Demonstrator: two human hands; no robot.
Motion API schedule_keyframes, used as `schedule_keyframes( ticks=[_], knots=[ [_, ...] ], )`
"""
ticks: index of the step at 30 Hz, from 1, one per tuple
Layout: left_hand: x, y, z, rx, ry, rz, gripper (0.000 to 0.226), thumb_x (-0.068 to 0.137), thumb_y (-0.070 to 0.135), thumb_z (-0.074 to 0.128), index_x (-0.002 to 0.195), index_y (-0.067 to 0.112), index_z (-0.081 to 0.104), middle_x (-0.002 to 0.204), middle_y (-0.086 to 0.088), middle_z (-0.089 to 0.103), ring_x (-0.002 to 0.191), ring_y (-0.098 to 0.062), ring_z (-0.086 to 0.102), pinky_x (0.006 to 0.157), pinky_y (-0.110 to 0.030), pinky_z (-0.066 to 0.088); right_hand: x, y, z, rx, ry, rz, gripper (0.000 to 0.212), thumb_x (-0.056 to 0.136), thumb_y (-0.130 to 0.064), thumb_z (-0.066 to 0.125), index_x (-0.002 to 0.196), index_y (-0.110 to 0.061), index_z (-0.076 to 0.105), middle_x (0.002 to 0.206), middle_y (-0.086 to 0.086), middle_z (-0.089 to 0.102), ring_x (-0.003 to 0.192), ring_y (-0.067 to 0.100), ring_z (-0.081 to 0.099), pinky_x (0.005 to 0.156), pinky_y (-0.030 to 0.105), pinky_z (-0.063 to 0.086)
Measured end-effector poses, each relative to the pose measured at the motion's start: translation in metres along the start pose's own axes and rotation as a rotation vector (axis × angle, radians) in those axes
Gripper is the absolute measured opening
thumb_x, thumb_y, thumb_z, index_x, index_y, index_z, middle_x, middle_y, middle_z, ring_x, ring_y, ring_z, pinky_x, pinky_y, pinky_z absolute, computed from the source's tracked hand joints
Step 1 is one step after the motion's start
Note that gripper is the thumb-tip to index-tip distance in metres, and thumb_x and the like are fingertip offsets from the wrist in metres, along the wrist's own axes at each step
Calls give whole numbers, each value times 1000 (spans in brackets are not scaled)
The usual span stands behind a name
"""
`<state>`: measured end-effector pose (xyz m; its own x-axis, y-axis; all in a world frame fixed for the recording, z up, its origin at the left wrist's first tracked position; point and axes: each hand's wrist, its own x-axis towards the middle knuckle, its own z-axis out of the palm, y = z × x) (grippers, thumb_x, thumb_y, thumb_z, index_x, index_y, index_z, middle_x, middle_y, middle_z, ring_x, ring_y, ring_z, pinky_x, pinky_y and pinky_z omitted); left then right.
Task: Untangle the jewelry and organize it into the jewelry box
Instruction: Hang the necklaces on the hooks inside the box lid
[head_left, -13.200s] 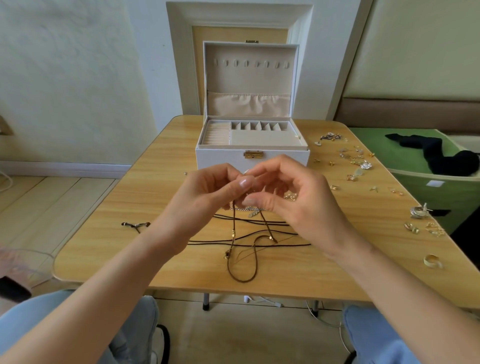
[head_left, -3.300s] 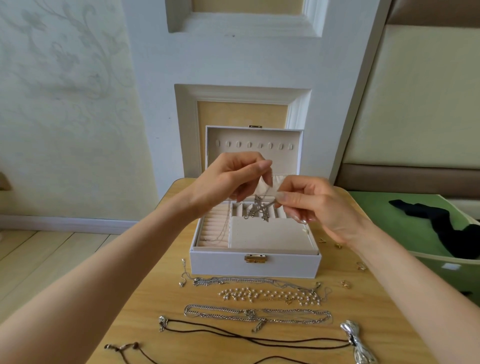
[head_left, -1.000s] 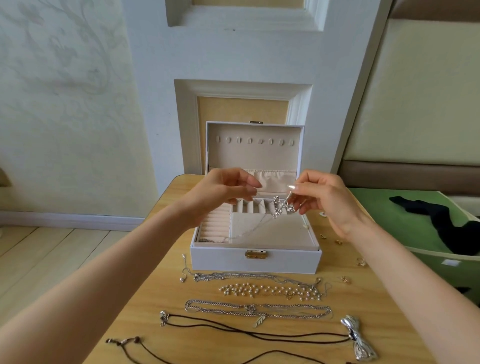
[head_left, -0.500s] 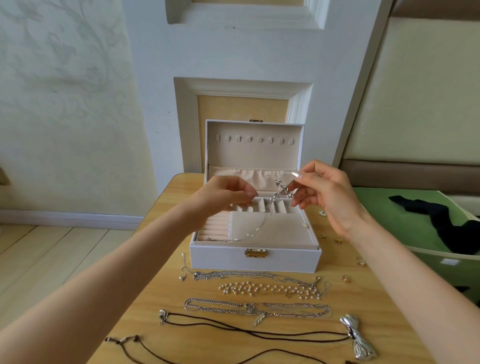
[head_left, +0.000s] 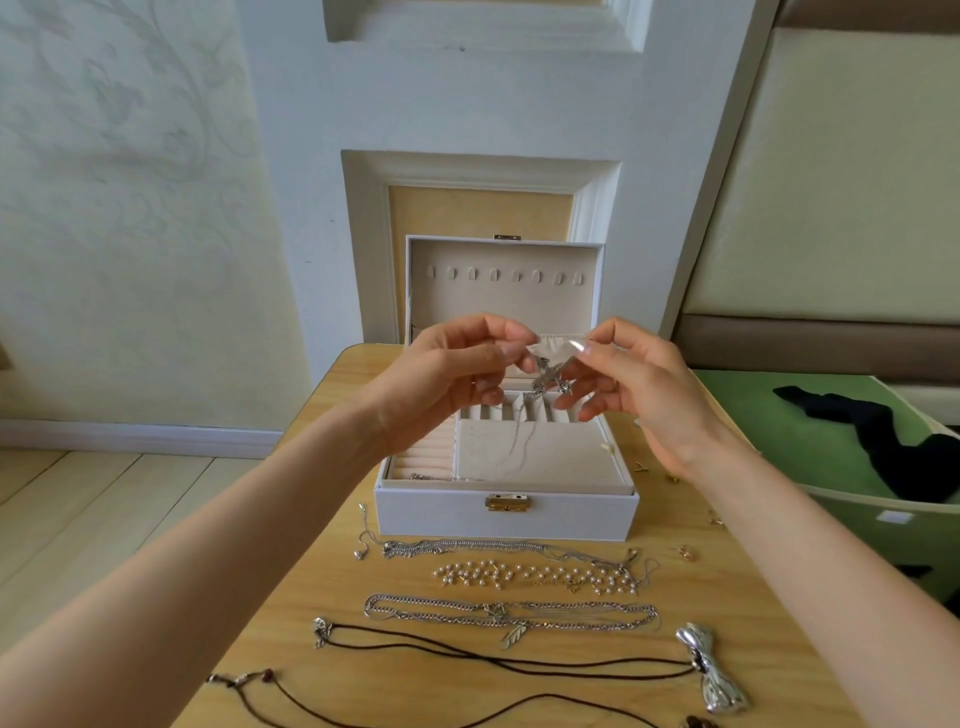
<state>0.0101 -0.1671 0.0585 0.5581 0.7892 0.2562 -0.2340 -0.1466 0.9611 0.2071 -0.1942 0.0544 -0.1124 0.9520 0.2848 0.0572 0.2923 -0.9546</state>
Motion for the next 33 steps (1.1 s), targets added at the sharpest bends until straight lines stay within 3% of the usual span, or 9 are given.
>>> schedule_keyframes(
  ticks=[7,12,16,20,23,25,28,30,33],
  knots=[
    [-1,5,5,91,-13,65,10,84,9,60,93,11,64,79,0,66,59,-8,51,59,-18,47,-3,1,13,113,-169,48,17,101,-19,34,102,-5,44,83,29,67,68,41,66,54,35,54],
    [-3,8,6,184,54,84,13,79,12,61,92,10,63,78,-1,66,60,-10,51,59,-18,45,-1,5,14,36,-88,-1,13,100,-15,40,92,-6,45,66,20,65,55,32,63,50,31,51],
    [-6,10,4,328,11,119,11,85,10,60,95,5,62,78,-6,68,74,-17,60,67,-20,48,0,7,12,-46,-18,-37,11,98,-15,45,89,-9,48,62,20,65,46,28,59,42,28,45],
    [-10,12,1,676,67,102,16,89,22,58,94,8,64,71,-4,72,82,-15,68,81,-19,49,0,7,8,-183,38,-92,12,97,-19,49,91,-9,51,62,16,68,38,22,48,38,22,35],
    [-6,4,-5,808,230,179,10,88,19,63,95,12,64,77,3,71,75,-5,64,68,-12,47,1,4,9,-208,55,-133,10,96,-17,51,89,-10,52,62,15,68,37,21,43,39,19,35],
    [-3,0,-5,868,201,131,18,85,20,67,101,15,61,90,7,67,76,2,58,65,-9,44,4,1,11,-203,54,-151,10,95,-17,52,87,-12,53,62,15,68,38,20,41,41,21,37],
    [1,-9,-3,776,45,-4,20,84,11,67,103,10,60,96,-4,68,85,-9,64,73,-16,51,8,-4,12,-203,58,-169,11,95,-18,54,84,-17,54,62,14,68,40,22,40,43,23,37],
    [1,-12,-5,739,79,18,11,83,4,67,92,8,63,87,-7,70,80,-18,67,76,-25,55,10,-8,12,-201,61,-176,12,95,-17,54,83,-17,54,62,13,68,40,23,40,43,23,38],
    [1,-12,-8,725,132,22,10,81,2,68,82,11,64,74,-4,68,68,-12,66,72,-31,54,12,-12,10,-196,64,-175,12,94,-17,55,83,-17,54,63,12,68,38,20,41,43,23,39]
  ],
)
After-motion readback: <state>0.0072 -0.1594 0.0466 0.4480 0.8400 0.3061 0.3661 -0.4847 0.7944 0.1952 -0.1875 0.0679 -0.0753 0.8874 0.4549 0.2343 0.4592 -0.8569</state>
